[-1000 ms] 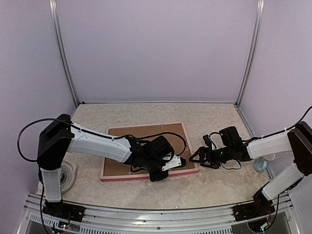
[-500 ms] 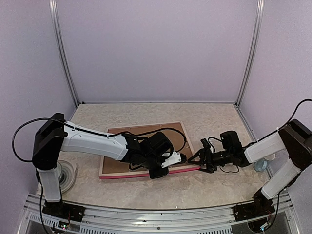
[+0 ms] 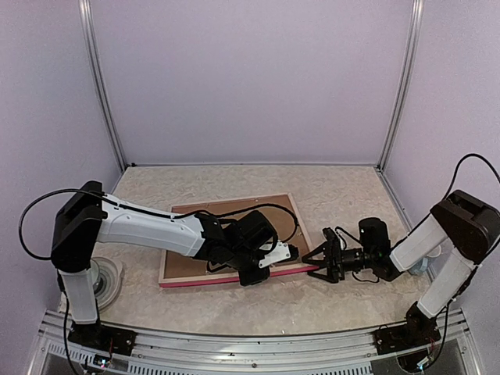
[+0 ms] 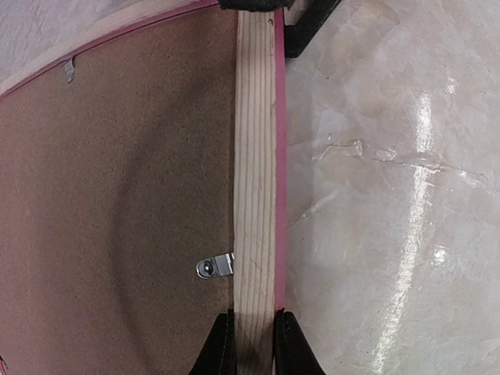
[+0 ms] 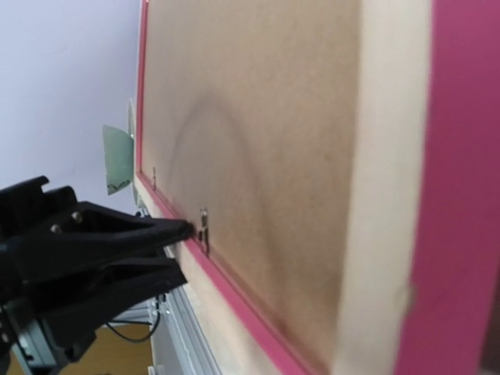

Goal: Put the photo into the frame
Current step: Turn over the photo frame.

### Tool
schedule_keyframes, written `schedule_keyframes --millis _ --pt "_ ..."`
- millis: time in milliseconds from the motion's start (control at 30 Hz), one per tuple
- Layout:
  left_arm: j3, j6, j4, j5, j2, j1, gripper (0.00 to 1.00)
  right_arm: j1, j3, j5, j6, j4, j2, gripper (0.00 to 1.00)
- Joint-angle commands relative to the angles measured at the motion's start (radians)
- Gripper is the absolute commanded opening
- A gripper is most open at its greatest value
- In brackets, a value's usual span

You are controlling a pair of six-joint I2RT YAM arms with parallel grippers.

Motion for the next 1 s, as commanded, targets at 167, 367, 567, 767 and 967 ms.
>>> schedule_keyframes --millis 167,367,567,767,967 --pt "0.006 -0.003 0.071 -0.053 -0.068 0.004 0.00 -0.006 -0.041 -0.007 0.069 0.267 0.098 0.67" --pt "-0.003 -0.004 0.077 -0.054 -0.079 0.000 0.00 -0.006 -0.082 0.000 0.122 0.552 0.221 0.65" --pt "-0.008 -0.003 0.077 -0.061 -0.085 -0.004 0.00 -0.007 -0.101 0.046 0.193 0.789 0.358 0.65" --pt "-0.011 -0.002 0.078 -0.063 -0.085 -0.007 0.00 -0.009 -0.108 0.088 0.280 0.996 0.473 0.59" --pt "-0.012 -0.003 0.079 -0.067 -0.086 -0.007 0.00 -0.009 -0.112 0.130 0.219 0.851 0.408 0.51"
